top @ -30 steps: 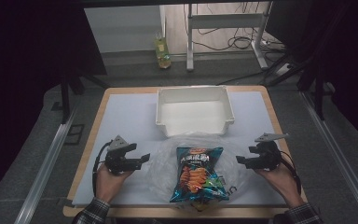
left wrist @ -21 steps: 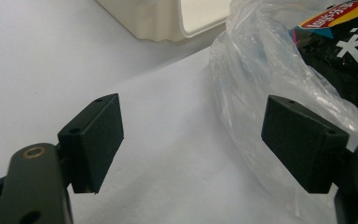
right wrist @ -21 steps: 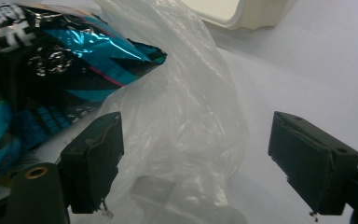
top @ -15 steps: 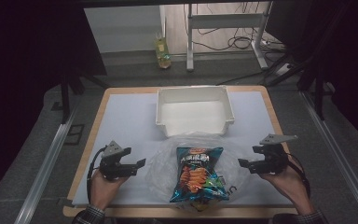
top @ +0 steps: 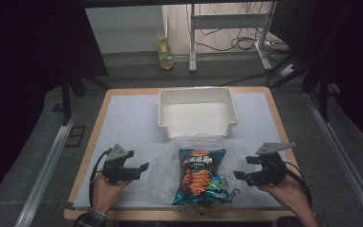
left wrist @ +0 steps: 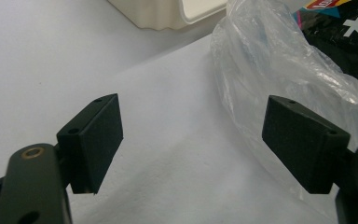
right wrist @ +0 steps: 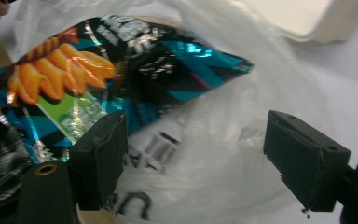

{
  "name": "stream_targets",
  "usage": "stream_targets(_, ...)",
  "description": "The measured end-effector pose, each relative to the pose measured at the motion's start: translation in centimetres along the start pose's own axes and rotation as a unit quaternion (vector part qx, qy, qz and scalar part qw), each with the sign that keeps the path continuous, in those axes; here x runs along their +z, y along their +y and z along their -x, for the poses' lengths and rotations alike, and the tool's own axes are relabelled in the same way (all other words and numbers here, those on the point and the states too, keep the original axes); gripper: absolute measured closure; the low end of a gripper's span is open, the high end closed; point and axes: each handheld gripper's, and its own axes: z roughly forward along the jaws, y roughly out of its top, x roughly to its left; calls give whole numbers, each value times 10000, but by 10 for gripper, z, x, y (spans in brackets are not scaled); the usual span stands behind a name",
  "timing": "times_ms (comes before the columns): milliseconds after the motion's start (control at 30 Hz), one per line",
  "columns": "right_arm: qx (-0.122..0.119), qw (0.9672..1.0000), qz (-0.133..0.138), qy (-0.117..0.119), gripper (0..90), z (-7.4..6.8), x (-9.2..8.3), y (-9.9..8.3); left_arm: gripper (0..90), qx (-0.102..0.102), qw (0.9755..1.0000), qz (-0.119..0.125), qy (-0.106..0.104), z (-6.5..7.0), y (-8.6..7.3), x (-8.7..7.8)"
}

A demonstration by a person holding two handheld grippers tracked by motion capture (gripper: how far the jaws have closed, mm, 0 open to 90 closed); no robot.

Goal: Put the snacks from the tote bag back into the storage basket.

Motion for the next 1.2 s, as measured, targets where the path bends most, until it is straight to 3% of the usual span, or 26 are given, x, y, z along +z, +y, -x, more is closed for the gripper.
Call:
stream_targets(300, -78, 9988, -248, 410, 238, -20, 30, 15, 198, 55, 10000, -26, 13, 1, 0, 1)
stream_targets(567, 137, 9954, -584, 747, 205, -35, 66, 26, 199, 151, 9999, -77, 23, 3, 0, 2)
stream_targets(733, 234, 9932, -763, 845, 213, -36, 83, 21, 203, 168, 9998, -73, 18, 4, 0, 3)
stream_targets(933, 413, 9869, -779, 1352, 483, -35, 87, 13, 207, 230, 9997, -106, 30, 6, 0, 4)
stream_targets(1033, 398, 9860, -739, 1439, 551, -35, 87, 12, 209, 254, 9996, -125, 39, 6, 0, 5)
stream_targets(1200, 398, 9847, -713, 1536, 742, -34, 82, 11, 211, 299, 9994, -152, 51, 7, 0, 5)
